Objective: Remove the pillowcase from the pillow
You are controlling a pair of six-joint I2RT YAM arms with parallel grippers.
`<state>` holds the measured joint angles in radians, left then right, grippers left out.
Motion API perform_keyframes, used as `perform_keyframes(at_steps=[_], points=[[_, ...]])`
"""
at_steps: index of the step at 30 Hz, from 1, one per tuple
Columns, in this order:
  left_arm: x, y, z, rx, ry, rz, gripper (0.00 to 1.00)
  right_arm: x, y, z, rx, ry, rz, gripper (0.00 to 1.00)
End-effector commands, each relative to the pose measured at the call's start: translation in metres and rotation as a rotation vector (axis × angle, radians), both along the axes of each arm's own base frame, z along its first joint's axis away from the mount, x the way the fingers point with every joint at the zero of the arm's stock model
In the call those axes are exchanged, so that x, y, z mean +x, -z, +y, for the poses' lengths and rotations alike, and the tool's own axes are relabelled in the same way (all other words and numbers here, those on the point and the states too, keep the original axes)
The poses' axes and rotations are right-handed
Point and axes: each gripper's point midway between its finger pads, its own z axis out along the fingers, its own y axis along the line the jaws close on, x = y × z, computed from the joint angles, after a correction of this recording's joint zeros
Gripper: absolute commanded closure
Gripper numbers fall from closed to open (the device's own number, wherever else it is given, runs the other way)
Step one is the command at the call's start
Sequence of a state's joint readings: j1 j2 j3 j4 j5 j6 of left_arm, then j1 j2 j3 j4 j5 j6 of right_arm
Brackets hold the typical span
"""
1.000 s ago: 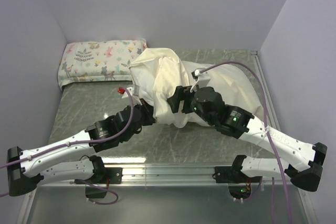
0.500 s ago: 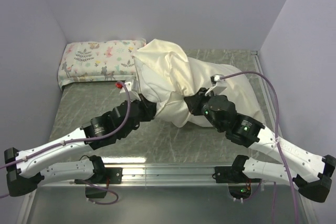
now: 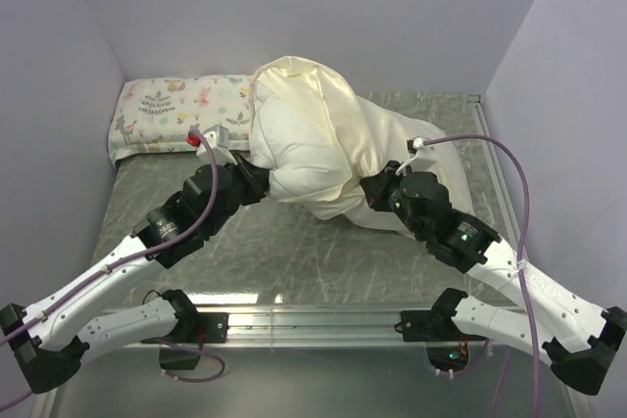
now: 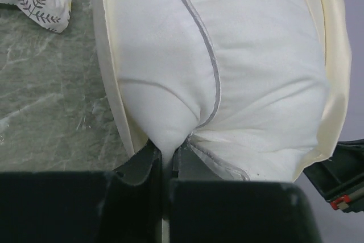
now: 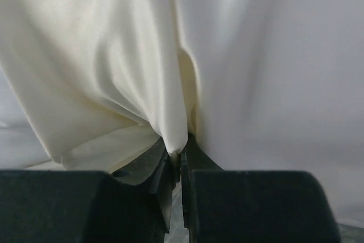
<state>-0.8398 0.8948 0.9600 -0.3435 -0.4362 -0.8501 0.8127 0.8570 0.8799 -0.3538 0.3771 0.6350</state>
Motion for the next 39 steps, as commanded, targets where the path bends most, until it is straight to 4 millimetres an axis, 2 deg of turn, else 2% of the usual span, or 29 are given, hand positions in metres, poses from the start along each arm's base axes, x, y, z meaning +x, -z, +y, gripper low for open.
perform_keyframes(at_steps=[1, 3, 5, 6, 9, 12, 13, 14, 16, 17, 18, 20, 21, 24, 25, 27, 28, 32, 35, 39], points=[[0.014, -0.099, 0.052, -0.149, -0.150, -0.220, 1.00, 0.004, 0.066, -0.050, -0.268, 0.141, 0.134, 0.89], [0.016, -0.116, 0.056, -0.165, -0.132, -0.249, 1.00, 0.007, 0.079, -0.049, -0.308, 0.144, 0.170, 0.91], [0.023, -0.114, 0.052, -0.138, -0.122, -0.225, 1.00, 0.008, 0.094, -0.055, -0.351, 0.173, 0.192, 0.94], [0.025, -0.123, 0.053, -0.135, -0.114, -0.238, 1.00, 0.011, 0.100, -0.055, -0.366, 0.186, 0.194, 0.94], [0.034, -0.129, 0.057, -0.132, -0.117, -0.247, 1.00, 0.010, 0.121, -0.062, -0.428, 0.211, 0.232, 0.94], [0.035, -0.129, 0.046, -0.143, -0.027, -0.237, 1.00, 0.010, 0.126, -0.061, -0.441, 0.216, 0.233, 0.88], [0.030, -0.125, 0.027, -0.150, 0.079, -0.220, 1.00, 0.010, 0.125, -0.059, -0.440, 0.206, 0.229, 0.85], [0.026, -0.122, 0.017, -0.158, 0.141, -0.211, 1.00, 0.010, 0.122, -0.055, -0.444, 0.181, 0.214, 0.76], [0.015, -0.111, -0.012, -0.206, 0.308, -0.191, 0.99, 0.014, 0.116, -0.053, -0.448, 0.180, 0.190, 0.68], [-0.004, -0.104, -0.031, -0.241, 0.462, -0.165, 0.99, 0.018, 0.108, -0.053, -0.452, 0.186, 0.172, 0.60], [-0.014, -0.083, -0.046, -0.279, 0.537, -0.102, 1.00, 0.023, 0.107, -0.060, -0.508, 0.216, 0.165, 0.56], [-0.022, -0.072, -0.057, -0.283, 0.569, -0.092, 0.99, 0.034, 0.099, -0.066, -0.570, 0.259, 0.160, 0.49], [-0.033, -0.063, -0.066, -0.255, 0.595, -0.086, 0.99, 0.038, 0.098, -0.069, -0.585, 0.272, 0.165, 0.48], [-0.040, -0.049, -0.065, -0.236, 0.575, -0.049, 1.00, 0.048, 0.094, -0.061, -0.569, 0.242, 0.180, 0.45], [-0.042, -0.049, -0.063, -0.241, 0.567, -0.048, 0.99, 0.046, 0.093, -0.048, -0.529, 0.183, 0.193, 0.43], [-0.042, -0.036, -0.063, -0.240, 0.558, -0.022, 1.00, 0.041, 0.073, -0.027, -0.419, 0.094, 0.132, 0.36], [-0.039, -0.030, -0.063, -0.234, 0.549, -0.010, 1.00, 0.035, 0.068, -0.015, -0.370, 0.032, 0.125, 0.34], [-0.037, -0.015, -0.064, -0.234, 0.533, 0.011, 0.99, 0.010, 0.036, -0.006, -0.264, -0.027, 0.055, 0.25], [-0.037, -0.008, -0.066, -0.228, 0.529, 0.021, 0.99, -0.015, 0.032, 0.010, -0.194, -0.111, 0.042, 0.22], [-0.037, -0.005, -0.067, -0.230, 0.524, 0.023, 1.00, -0.037, 0.033, 0.031, -0.107, -0.165, 0.027, 0.21]])
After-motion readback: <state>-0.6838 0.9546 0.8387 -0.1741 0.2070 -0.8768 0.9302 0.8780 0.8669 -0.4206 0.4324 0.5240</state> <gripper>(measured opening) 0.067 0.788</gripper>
